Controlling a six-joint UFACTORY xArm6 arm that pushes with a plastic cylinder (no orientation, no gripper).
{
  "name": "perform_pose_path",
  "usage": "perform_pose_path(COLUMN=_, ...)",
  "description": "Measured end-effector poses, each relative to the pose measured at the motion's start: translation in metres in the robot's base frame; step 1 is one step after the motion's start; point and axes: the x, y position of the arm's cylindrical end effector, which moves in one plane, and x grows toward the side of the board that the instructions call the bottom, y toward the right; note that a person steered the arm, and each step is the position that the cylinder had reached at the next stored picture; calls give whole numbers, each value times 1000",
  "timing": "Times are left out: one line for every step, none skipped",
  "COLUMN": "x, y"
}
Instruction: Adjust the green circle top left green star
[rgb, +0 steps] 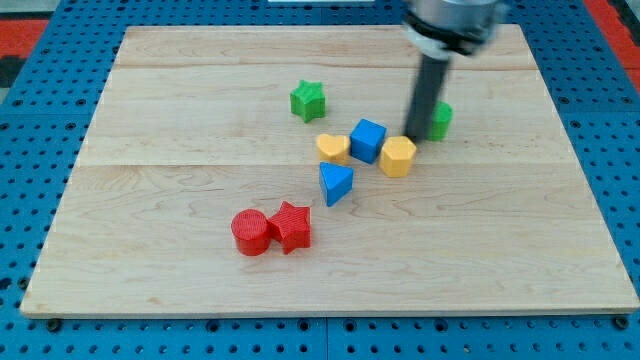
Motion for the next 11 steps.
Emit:
perform_pose_path(x=-7, y=5)
perform_pose_path(x=23, y=42)
perform_pose_path(x=44, y=101)
perform_pose_path(x=7, y=101)
perform_pose_path(x=-41, y=9)
perform_pose_path(x=-41, y=65)
perform_pose_path(x=-81, y=20)
perform_pose_path(x=-88, y=-31)
perform_pose_path(x=-65, y=-80)
perform_pose_path(x=-60, y=-109)
perform_pose_path(x=-60, y=-93)
